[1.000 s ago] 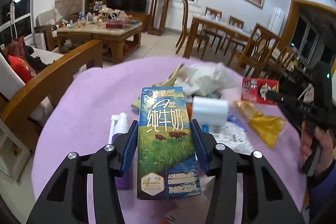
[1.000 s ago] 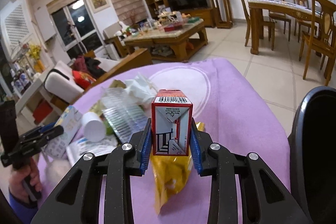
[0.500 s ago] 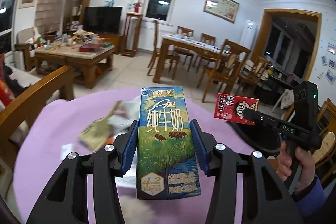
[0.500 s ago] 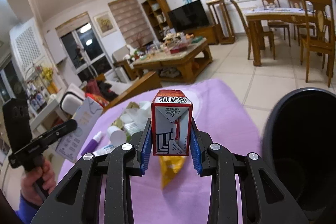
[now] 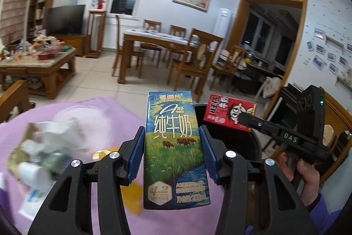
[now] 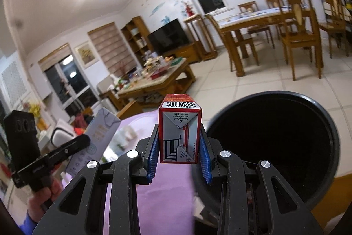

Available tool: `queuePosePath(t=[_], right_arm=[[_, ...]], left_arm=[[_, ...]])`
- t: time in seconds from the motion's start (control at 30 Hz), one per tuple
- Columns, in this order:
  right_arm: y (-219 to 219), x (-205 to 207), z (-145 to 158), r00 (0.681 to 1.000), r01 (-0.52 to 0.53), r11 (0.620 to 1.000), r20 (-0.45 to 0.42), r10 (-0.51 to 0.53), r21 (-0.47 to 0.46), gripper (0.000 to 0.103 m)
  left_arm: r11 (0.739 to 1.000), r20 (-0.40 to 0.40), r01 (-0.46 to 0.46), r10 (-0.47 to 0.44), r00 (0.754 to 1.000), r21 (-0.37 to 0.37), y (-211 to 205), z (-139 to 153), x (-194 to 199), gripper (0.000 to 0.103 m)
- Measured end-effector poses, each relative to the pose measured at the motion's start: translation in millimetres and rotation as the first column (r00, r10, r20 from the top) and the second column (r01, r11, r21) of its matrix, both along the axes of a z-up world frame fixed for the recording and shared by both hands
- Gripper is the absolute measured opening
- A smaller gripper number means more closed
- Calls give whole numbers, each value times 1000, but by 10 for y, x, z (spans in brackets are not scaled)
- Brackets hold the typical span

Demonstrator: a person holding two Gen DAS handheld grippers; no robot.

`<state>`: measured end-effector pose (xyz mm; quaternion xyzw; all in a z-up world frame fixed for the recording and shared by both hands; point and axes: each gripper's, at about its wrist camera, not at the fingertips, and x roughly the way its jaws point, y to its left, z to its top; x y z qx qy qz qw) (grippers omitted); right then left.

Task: Collect trash
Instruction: 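Carry both cartons over the black bin and open both tools to drop them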

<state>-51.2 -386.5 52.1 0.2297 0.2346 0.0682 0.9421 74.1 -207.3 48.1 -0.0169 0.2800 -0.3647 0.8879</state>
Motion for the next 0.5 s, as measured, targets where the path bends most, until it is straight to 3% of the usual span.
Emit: queuePosePath(t=[0.23, 0.5], right_arm=[[-478, -228, -224, 996, 82, 997, -25, -81, 14, 33], [-899, -366, -586, 985, 158, 987, -69, -156, 28, 33]], left_arm=[[996, -51, 82, -83, 995, -20, -600, -177, 66, 49], [993, -96, 121, -119, 988, 7, -1106, -423, 134, 49]])
